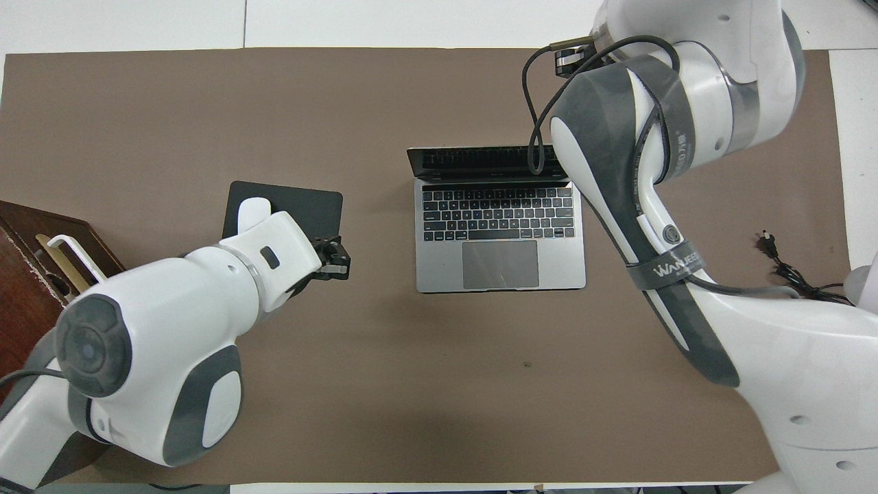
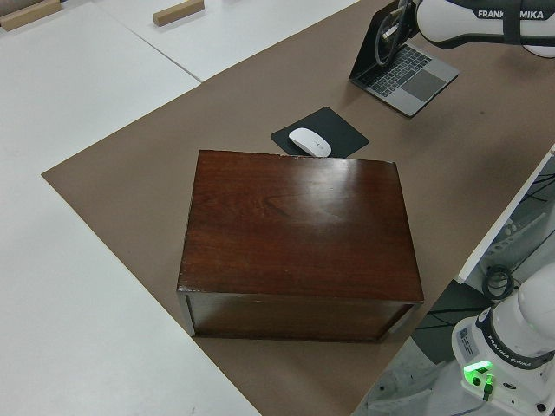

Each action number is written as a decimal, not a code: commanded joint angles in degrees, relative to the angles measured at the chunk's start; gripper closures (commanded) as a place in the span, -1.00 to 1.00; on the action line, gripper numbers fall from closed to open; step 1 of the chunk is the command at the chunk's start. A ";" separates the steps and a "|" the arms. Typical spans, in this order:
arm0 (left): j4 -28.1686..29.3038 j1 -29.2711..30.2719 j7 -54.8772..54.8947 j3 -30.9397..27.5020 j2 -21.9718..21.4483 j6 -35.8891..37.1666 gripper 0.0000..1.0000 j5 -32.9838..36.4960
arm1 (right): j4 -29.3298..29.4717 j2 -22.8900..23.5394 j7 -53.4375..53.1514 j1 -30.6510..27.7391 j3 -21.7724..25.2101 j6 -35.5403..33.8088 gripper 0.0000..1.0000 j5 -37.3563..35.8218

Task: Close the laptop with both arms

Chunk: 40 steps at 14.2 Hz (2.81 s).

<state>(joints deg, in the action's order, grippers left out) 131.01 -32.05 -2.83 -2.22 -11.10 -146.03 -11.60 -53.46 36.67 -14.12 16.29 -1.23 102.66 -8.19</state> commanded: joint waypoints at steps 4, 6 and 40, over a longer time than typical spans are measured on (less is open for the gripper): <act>7.16 -6.53 0.10 -0.85 1.69 -15.57 1.00 -1.93 | 0.02 2.00 -0.02 3.22 -0.35 7.71 1.00 -0.78; 7.16 -7.76 0.10 -0.85 3.97 -18.84 1.00 -1.84 | 0.02 2.88 -2.39 4.09 -0.35 9.83 1.00 -0.78; 8.92 -13.30 4.06 -0.85 28.33 -54.27 1.00 2.11 | -4.55 3.06 -11.19 5.42 -0.27 14.06 1.00 1.33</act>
<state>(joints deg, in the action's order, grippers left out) 139.77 -44.00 0.90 -2.23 16.58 -198.84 -10.12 -55.60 41.18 -24.38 22.42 -1.01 115.82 -7.83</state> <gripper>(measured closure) 0.991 0.991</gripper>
